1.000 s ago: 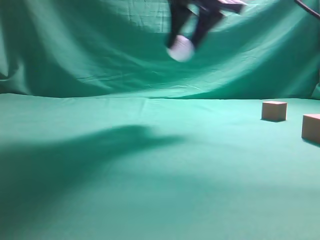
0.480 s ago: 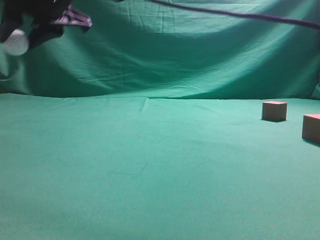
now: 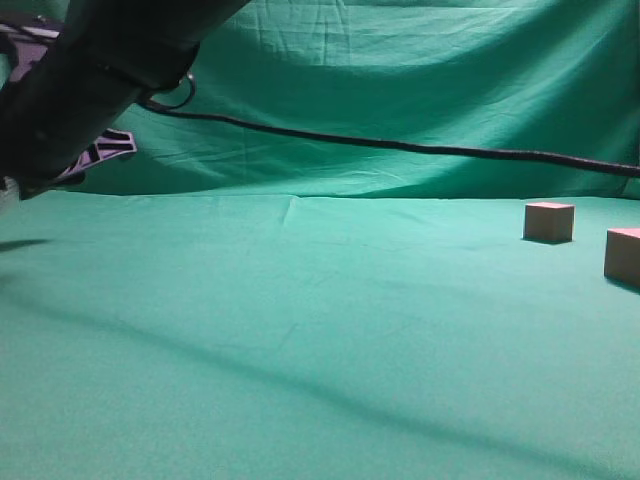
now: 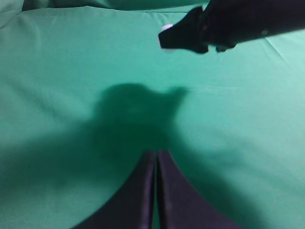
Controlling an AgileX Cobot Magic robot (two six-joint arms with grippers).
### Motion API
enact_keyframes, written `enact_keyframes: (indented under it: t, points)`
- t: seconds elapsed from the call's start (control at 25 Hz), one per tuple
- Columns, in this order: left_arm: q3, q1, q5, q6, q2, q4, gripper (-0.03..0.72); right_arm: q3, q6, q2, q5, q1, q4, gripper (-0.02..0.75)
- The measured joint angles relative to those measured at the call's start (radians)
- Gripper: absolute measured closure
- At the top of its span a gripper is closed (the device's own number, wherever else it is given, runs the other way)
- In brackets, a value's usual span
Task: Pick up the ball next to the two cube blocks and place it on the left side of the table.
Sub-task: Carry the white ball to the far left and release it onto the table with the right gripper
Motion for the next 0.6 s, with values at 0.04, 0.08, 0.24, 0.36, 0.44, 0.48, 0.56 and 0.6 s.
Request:
enact_keyframes:
  t: [0.04,0.08,0.24,0.36,0.44,0.48,0.56,0.6]
  points:
    - [0.000,0.000,0.000,0.000,0.000,0.000,0.688,0.000,-0.005,0.005,0.000,0.003,0.000,0.418]
    - [0.000,0.000,0.000,0.000,0.000,0.000,0.688,-0.002,-0.008,0.009,-0.001,0.005,0.000,0.418]
    - [0.000,0.000,0.000,0.000,0.000,0.000,0.688,-0.004,-0.009,0.015,0.026,-0.001,0.028,0.363]
    - [0.000,0.000,0.000,0.000,0.000,0.000,0.688,-0.004,-0.011,0.015,0.069,-0.014,0.063,0.220]
    - [0.000,0.000,0.000,0.000,0.000,0.000,0.688,-0.011,-0.011,0.009,0.115,-0.026,0.077,0.138]
    - [0.000,0.000,0.000,0.000,0.000,0.000,0.688,-0.019,-0.011,0.001,0.144,-0.030,0.077,0.123]
    - [0.000,0.000,0.000,0.000,0.000,0.000,0.688,-0.038,-0.011,-0.044,0.222,-0.043,0.074,0.138]
    - [0.000,0.000,0.000,0.000,0.000,0.000,0.688,-0.051,-0.011,-0.079,0.270,-0.050,0.068,0.138]
